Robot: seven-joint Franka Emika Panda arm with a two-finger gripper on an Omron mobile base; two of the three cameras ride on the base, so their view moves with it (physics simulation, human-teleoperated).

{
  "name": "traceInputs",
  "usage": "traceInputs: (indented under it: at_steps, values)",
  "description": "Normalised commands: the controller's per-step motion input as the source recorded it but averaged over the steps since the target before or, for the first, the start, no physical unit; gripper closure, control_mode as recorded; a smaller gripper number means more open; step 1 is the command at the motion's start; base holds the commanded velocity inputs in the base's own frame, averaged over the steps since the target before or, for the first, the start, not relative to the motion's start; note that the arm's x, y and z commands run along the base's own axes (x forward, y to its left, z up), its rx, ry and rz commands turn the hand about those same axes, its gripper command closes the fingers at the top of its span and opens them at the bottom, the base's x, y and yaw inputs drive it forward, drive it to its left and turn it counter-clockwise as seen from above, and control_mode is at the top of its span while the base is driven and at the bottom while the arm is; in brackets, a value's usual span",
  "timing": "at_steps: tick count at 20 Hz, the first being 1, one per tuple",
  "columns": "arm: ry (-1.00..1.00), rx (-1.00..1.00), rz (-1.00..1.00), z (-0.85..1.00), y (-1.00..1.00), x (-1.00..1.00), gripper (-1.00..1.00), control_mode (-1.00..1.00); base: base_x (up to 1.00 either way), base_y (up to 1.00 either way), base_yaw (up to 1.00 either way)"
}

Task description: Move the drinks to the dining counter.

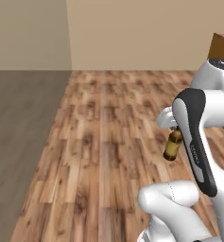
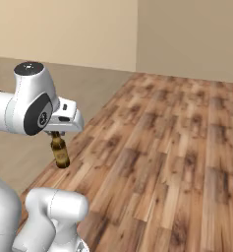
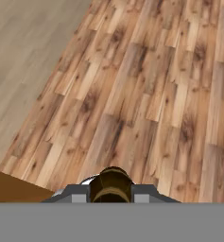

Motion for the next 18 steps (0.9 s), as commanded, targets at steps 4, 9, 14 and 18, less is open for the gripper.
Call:
traceInputs:
  at_steps: [4,9,14,18]
  values:
    - [0.00,0.00,0.00,0.00,0.00,0.00,1.00,1.00,0.10,0.12,-0.96]
    - [0.00,0.00,0.00,0.00,0.00,0.00,1.00,1.00,0.72,0.48,-0.74]
    - [0.00,0.00,0.00,0.00,0.00,0.00,1.00,1.00,1.00,0.88,-0.50]
    - [0.00,0.00,0.00,0.00,0.00,0.00,1.00,1.00,1.00,1.00,-0.39]
